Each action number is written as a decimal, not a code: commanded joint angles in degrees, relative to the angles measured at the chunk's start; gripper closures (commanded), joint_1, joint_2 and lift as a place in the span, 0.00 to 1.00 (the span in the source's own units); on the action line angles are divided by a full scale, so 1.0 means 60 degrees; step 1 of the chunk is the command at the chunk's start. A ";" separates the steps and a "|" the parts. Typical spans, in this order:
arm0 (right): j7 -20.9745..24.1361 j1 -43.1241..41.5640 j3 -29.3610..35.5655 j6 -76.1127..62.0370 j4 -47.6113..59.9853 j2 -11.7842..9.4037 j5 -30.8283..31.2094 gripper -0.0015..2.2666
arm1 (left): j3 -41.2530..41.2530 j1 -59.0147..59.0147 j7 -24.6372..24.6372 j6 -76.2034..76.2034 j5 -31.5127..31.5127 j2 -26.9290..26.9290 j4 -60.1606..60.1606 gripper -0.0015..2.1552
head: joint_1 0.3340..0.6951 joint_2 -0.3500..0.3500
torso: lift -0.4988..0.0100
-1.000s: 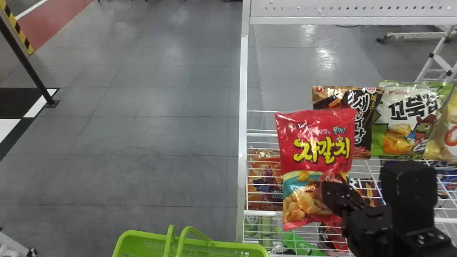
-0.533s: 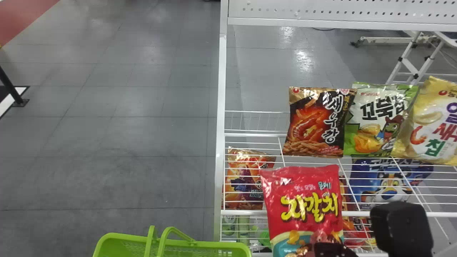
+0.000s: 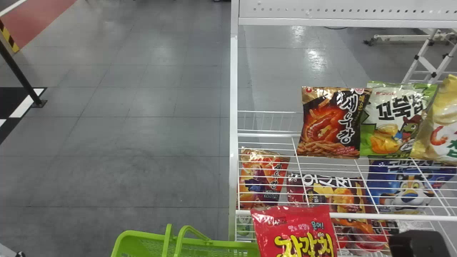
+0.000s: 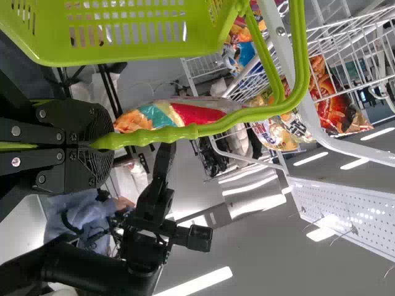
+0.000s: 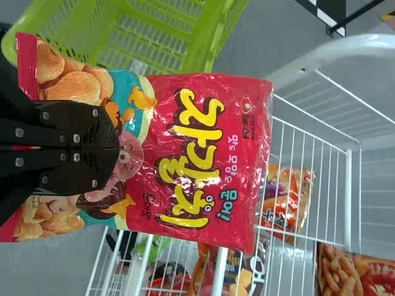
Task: Hold basket handle with left hand then pick Jagalchi snack with right hand and place into basket
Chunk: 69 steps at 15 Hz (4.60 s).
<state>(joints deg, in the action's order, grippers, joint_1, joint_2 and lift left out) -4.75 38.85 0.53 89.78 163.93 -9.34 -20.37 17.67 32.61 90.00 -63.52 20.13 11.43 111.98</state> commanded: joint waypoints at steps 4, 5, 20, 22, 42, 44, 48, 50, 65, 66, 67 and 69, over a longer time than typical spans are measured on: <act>0.0073 -0.0234 -0.0235 0.0050 0.0144 0.0253 -0.1278 0.99 | -0.0029 0.0000 0.0095 0.0017 0.0000 -0.0001 -0.0001 0.99 | 1.00 0.71 | 0.96; 0.0088 -0.0234 -0.0440 0.0050 0.0144 0.0253 -0.1278 0.99 | -0.0015 0.0000 0.0095 0.0017 0.0000 -0.0001 -0.0001 0.99 | 1.00 0.74 | 0.96; -0.0322 -0.1128 -0.2417 0.0050 -0.2185 0.0122 -0.0618 0.01 | -0.0015 0.0088 0.0095 -0.0041 0.0000 0.0043 0.0292 0.99 | 1.00 1.00 | 0.96; -0.0322 -0.1128 -0.2344 0.0050 -0.2170 0.0122 -0.0443 0.03 | 0.0015 0.0118 0.0095 -0.0012 0.0000 0.0058 0.0292 0.99 | 1.00 1.00 | 0.96; -0.3135 0.0498 0.1567 -1.1367 -0.6521 0.0825 -0.0003 0.04 | 0.0015 0.0074 0.0095 -0.0012 0.0000 0.0058 0.0160 0.99 | 1.00 0.37 | 0.96; -0.3325 0.0571 0.1508 -1.2626 -0.7136 0.0883 0.0056 0.04 | 0.0000 0.0074 0.0095 -0.0012 0.0000 0.0043 0.0160 0.99 | 1.00 0.34 | 0.96; -0.3076 0.0908 0.1054 -1.4326 -0.7502 0.1030 0.0803 0.04 | -0.0015 0.0074 0.0095 -0.0012 0.0000 0.0043 0.0175 0.99 | 1.00 0.30 | 0.96; -0.2417 0.1113 0.0629 -1.4970 -0.7605 0.1030 0.1198 0.04 | -0.0029 0.0074 0.0095 -0.0012 0.0000 0.0043 0.0160 0.99 | 1.00 0.30 | 0.96; -0.1567 0.1890 0.0131 -1.7958 -0.8293 0.1015 0.1740 0.03 | -0.0058 0.0044 0.0095 -0.0012 -0.0014 0.0043 0.0116 0.99 | 1.00 0.32 | 0.96; -0.1567 0.1890 0.0131 -1.7958 -0.8293 0.1015 0.1740 0.03 | -0.0058 0.0044 0.0095 -0.0012 -0.0014 0.0043 0.0116 0.99 | 1.00 0.32 | 0.96; -0.1567 0.1890 0.0146 -1.7958 -0.8308 0.1015 0.1755 0.03 | -0.0058 0.0044 0.0095 -0.0012 -0.0014 0.0043 0.0116 0.99 | 1.00 0.32 | 0.96; -0.1567 0.1919 0.0146 -1.7958 -0.8308 0.1000 0.1755 0.03 | -0.0073 0.0044 0.0095 -0.0012 -0.0014 0.0043 0.0131 0.99 | 1.00 0.31 | 0.96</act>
<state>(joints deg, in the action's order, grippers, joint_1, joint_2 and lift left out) -14.15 50.25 1.40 -17.97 114.11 -3.28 -9.85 17.31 32.87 90.00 -63.59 20.04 11.69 112.68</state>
